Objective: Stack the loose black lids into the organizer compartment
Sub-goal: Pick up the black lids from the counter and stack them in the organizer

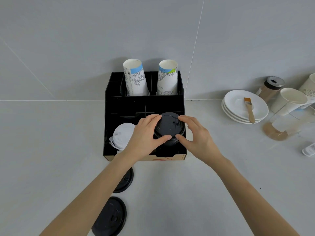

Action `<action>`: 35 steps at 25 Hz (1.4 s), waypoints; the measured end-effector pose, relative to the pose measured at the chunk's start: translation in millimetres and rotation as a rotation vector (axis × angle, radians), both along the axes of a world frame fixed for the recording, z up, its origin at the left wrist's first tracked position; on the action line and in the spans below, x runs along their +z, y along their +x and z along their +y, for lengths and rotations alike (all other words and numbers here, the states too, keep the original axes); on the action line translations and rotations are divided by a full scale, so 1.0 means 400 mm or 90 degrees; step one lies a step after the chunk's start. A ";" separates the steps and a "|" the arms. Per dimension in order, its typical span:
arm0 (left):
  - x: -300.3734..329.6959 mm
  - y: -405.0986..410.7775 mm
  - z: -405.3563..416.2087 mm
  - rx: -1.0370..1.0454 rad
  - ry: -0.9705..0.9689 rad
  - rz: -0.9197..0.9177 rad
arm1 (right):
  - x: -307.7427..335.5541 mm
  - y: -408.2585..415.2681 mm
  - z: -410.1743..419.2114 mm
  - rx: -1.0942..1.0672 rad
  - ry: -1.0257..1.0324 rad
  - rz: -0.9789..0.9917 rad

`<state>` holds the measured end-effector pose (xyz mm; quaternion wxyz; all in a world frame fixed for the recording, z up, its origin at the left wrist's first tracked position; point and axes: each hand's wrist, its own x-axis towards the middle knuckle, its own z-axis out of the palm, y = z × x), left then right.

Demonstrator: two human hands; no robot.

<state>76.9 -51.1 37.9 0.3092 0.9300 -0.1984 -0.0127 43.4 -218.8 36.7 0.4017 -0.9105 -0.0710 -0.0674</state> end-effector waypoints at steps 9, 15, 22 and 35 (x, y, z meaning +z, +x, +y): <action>-0.037 0.047 -0.029 0.016 0.007 0.039 | -0.033 0.051 -0.013 -0.008 -0.026 0.034; -0.053 0.040 -0.021 0.021 0.000 0.039 | -0.054 0.043 -0.002 -0.031 -0.041 0.025; -0.047 0.038 -0.023 0.010 0.019 0.050 | -0.059 0.035 0.004 -0.049 -0.047 0.022; -0.023 -0.038 0.080 0.031 -0.036 0.047 | -0.015 -0.023 0.072 0.006 -0.039 -0.024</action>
